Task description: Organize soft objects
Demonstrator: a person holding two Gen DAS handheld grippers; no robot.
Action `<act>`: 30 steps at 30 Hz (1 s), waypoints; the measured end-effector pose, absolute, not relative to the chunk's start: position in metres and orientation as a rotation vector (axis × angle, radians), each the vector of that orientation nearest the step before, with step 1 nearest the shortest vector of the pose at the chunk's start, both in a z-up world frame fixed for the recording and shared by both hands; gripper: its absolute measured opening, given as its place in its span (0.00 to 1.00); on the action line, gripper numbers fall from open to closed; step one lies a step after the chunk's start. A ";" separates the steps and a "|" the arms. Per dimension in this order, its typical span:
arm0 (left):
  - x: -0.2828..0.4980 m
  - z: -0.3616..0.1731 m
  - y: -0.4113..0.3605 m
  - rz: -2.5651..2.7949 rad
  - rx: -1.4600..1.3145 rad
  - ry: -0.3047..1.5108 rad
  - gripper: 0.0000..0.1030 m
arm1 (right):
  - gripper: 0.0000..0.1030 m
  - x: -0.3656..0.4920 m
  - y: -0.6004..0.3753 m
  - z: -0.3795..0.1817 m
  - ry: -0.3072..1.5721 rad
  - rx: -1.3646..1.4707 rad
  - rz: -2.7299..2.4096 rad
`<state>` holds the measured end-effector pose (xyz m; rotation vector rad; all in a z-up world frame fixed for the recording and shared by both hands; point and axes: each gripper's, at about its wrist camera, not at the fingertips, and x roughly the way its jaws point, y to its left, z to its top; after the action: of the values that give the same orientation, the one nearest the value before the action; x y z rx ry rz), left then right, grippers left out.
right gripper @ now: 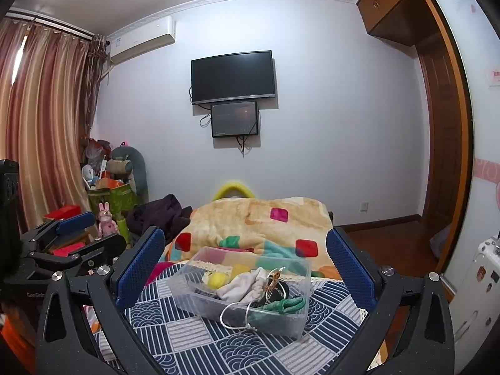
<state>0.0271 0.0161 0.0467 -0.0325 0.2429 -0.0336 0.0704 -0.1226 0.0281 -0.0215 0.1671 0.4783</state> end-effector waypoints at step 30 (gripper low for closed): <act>0.029 0.041 0.019 -0.029 -0.037 0.251 1.00 | 1.00 0.067 -0.121 0.028 0.163 -0.036 0.481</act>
<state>0.0290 0.0188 0.0410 -0.0371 0.2512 -0.0285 0.0673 -0.1215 0.0283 -0.0356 0.1628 0.4815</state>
